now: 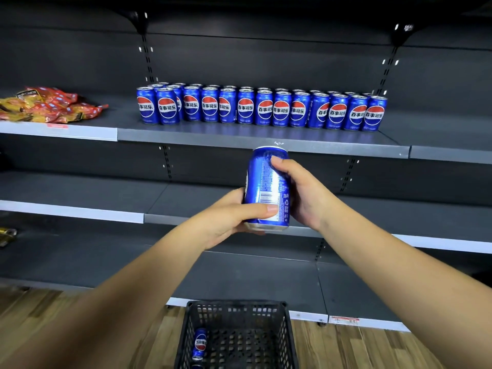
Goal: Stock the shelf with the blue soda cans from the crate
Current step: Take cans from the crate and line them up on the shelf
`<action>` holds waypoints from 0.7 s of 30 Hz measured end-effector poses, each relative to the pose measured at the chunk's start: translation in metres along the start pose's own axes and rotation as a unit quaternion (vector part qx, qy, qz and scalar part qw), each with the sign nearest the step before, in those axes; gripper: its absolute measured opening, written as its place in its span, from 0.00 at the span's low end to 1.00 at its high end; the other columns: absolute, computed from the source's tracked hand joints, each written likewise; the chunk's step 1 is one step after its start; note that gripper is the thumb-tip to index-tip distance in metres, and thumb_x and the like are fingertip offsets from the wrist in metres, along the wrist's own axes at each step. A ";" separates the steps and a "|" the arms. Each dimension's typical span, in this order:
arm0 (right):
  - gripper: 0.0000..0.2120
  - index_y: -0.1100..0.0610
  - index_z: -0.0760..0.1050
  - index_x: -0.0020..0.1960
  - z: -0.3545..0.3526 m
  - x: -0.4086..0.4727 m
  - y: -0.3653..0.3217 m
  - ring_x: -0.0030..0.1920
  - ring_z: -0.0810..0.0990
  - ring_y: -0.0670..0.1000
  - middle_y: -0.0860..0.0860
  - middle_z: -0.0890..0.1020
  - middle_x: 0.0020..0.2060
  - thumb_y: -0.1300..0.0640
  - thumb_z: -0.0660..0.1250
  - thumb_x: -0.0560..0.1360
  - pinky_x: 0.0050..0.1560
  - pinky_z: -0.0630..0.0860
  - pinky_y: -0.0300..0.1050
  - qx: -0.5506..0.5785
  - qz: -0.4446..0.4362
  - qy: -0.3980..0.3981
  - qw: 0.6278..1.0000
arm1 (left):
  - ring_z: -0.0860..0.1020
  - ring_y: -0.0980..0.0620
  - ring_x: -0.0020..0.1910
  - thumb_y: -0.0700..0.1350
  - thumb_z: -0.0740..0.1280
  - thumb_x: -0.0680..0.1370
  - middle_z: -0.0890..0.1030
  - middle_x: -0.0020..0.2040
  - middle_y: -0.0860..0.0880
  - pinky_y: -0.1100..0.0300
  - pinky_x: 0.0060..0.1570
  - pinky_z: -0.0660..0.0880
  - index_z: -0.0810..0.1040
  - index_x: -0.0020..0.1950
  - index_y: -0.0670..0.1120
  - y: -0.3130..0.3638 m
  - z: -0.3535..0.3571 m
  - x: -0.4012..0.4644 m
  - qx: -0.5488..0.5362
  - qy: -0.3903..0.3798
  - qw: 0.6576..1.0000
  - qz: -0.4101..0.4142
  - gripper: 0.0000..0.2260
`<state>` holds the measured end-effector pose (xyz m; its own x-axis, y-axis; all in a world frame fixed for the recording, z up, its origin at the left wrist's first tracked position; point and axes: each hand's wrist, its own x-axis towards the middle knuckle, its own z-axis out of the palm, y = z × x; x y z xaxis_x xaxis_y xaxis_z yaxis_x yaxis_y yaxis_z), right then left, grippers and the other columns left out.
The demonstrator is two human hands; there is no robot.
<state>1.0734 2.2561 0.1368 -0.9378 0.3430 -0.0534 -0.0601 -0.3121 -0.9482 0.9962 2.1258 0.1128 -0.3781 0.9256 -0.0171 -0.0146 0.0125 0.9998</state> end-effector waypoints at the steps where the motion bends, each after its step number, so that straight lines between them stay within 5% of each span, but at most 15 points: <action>1: 0.14 0.59 0.78 0.48 0.001 0.000 0.001 0.39 0.83 0.51 0.54 0.84 0.40 0.49 0.69 0.69 0.45 0.80 0.44 -0.004 0.010 0.015 1.000 | 0.82 0.53 0.43 0.45 0.72 0.64 0.85 0.44 0.51 0.55 0.50 0.78 0.77 0.53 0.48 0.001 0.000 0.000 0.006 -0.007 1.000 -0.013 0.18; 6: 0.13 0.62 0.75 0.55 0.004 -0.004 0.003 0.38 0.81 0.52 0.54 0.82 0.39 0.54 0.67 0.75 0.42 0.79 0.44 -0.023 -0.026 0.062 0.998 | 0.81 0.51 0.47 0.54 0.72 0.64 0.84 0.46 0.51 0.55 0.48 0.75 0.78 0.52 0.52 0.000 0.006 0.001 0.048 0.007 0.998 -0.035 0.18; 11: 0.18 0.61 0.71 0.59 0.013 -0.004 0.004 0.43 0.82 0.51 0.54 0.81 0.46 0.58 0.71 0.72 0.44 0.80 0.45 -0.057 -0.098 0.123 0.986 | 0.82 0.52 0.53 0.59 0.79 0.53 0.82 0.55 0.47 0.54 0.54 0.78 0.74 0.62 0.46 -0.003 0.014 0.011 0.096 0.104 0.989 0.031 0.41; 16: 0.17 0.56 0.69 0.54 0.017 -0.008 -0.001 0.46 0.82 0.49 0.51 0.81 0.48 0.58 0.73 0.70 0.49 0.80 0.46 -0.093 -0.125 0.118 0.981 | 0.81 0.53 0.43 0.38 0.76 0.67 0.83 0.45 0.46 0.62 0.43 0.79 0.78 0.54 0.42 0.003 0.017 0.009 0.089 0.124 0.986 0.068 0.17; 21: 0.24 0.53 0.67 0.60 0.012 -0.013 -0.007 0.46 0.81 0.45 0.47 0.79 0.50 0.59 0.74 0.68 0.43 0.78 0.37 -0.085 -0.142 0.060 0.984 | 0.82 0.50 0.48 0.42 0.73 0.64 0.84 0.48 0.46 0.59 0.49 0.79 0.79 0.54 0.43 0.008 0.015 0.004 0.011 0.096 0.993 0.072 0.19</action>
<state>1.0821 2.2432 0.1483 -0.8432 0.5009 0.1951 -0.2473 -0.0392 -0.9681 1.0086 2.1356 0.1210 -0.5442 0.8294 0.1263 0.0718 -0.1039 0.9920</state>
